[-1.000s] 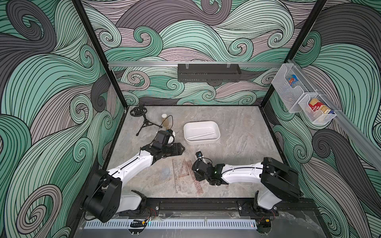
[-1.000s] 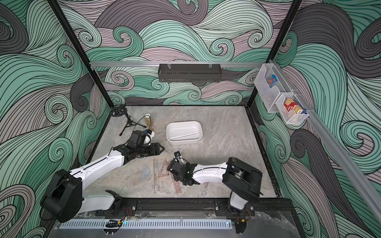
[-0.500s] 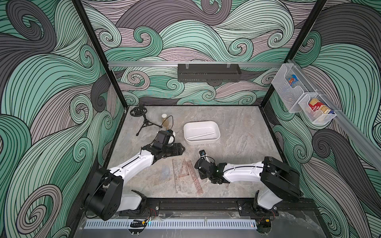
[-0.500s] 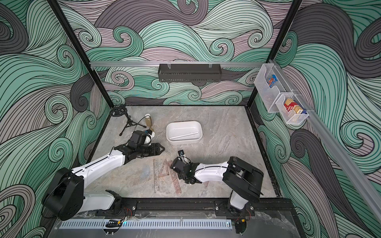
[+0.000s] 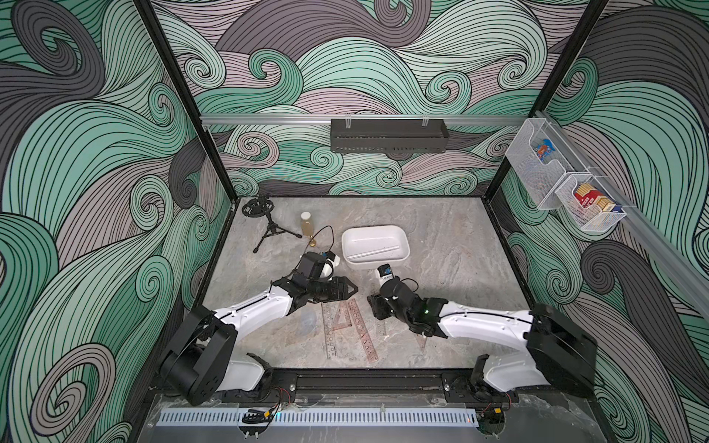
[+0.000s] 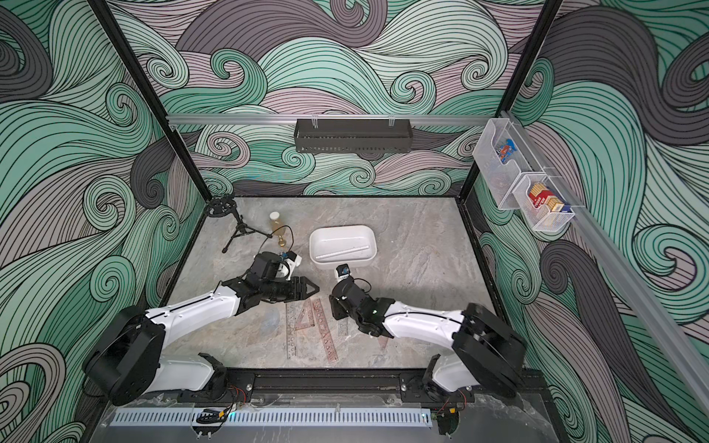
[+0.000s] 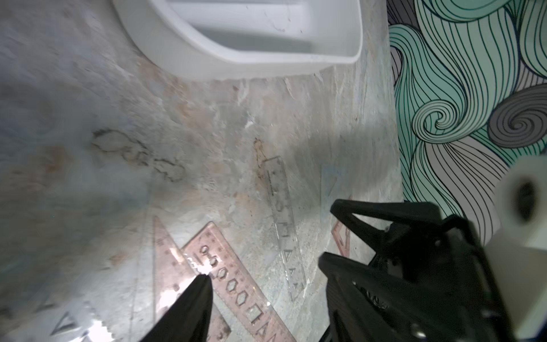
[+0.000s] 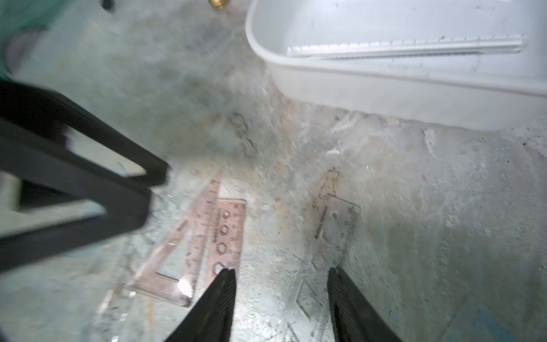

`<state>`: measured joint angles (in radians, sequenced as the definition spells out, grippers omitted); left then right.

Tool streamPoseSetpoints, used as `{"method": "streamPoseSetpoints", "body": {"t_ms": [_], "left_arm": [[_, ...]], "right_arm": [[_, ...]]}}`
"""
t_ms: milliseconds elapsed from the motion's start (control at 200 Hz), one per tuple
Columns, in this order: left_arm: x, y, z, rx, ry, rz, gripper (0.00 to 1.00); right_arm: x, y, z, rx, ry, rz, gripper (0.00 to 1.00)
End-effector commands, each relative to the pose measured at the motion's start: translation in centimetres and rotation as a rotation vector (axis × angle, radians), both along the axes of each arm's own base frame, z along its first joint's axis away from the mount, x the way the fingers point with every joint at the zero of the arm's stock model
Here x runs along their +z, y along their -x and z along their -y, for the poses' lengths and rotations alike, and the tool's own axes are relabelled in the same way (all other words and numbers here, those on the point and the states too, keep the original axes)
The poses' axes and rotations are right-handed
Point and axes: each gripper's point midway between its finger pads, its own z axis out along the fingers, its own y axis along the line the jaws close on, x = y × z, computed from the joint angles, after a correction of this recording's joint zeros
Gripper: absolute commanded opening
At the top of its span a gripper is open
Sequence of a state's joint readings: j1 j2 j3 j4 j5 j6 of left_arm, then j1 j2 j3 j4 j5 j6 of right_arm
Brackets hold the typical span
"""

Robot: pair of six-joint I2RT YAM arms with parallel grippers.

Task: Put the scattered rulers into the storage box
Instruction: Pick up the ruler from the center of the board.

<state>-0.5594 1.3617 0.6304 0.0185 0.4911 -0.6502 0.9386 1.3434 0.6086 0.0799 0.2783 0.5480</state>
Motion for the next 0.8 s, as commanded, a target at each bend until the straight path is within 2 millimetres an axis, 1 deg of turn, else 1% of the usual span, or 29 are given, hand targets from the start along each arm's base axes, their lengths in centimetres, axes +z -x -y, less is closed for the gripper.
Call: {"method": "streamPoseSetpoints", "body": {"t_ms": [0, 75, 115, 150, 165, 245, 345, 440, 585, 795], "left_arm": [[1.6, 0.5, 2.6, -0.053, 0.103, 0.009, 0.59], [1.5, 0.9, 3.5, -0.070, 0.109, 0.005, 0.49], [1.3, 1.0, 3.9, -0.076, 0.107, 0.001, 0.46], [1.6, 1.2, 4.3, -0.086, 0.114, 0.008, 0.45], [0.7, 1.2, 4.4, -0.088, 0.099, -0.013, 0.45], [-0.1, 1.3, 5.0, -0.094, 0.082, -0.033, 0.45], [-1.3, 1.2, 5.5, -0.102, 0.058, -0.062, 0.44], [-2.2, 1.2, 6.0, -0.108, 0.035, -0.086, 0.44], [-2.7, 0.9, 6.5, -0.106, 0.015, -0.095, 0.45], [-4.0, 1.0, 6.6, -0.103, -0.016, -0.123, 0.46]], "right_arm": [[0.7, 0.2, -0.2, 0.069, -0.153, -0.006, 0.45], [0.9, 0.3, 0.4, 0.107, -0.236, 0.009, 0.32], [1.0, 0.3, 0.9, 0.112, -0.266, 0.020, 0.27], [0.8, 0.2, 1.4, 0.111, -0.281, 0.022, 0.24], [0.7, 0.1, 1.6, 0.106, -0.282, 0.019, 0.23], [0.1, -0.1, 2.3, 0.099, -0.292, 0.012, 0.16], [-1.0, -0.1, 2.2, 0.111, -0.291, -0.021, 0.07], [-2.5, -0.1, 1.9, 0.118, -0.271, -0.066, 0.00], [-4.5, 0.1, 1.8, 0.125, -0.235, -0.122, 0.00], [-6.2, 0.2, 1.8, 0.134, -0.217, -0.173, 0.00]]}}
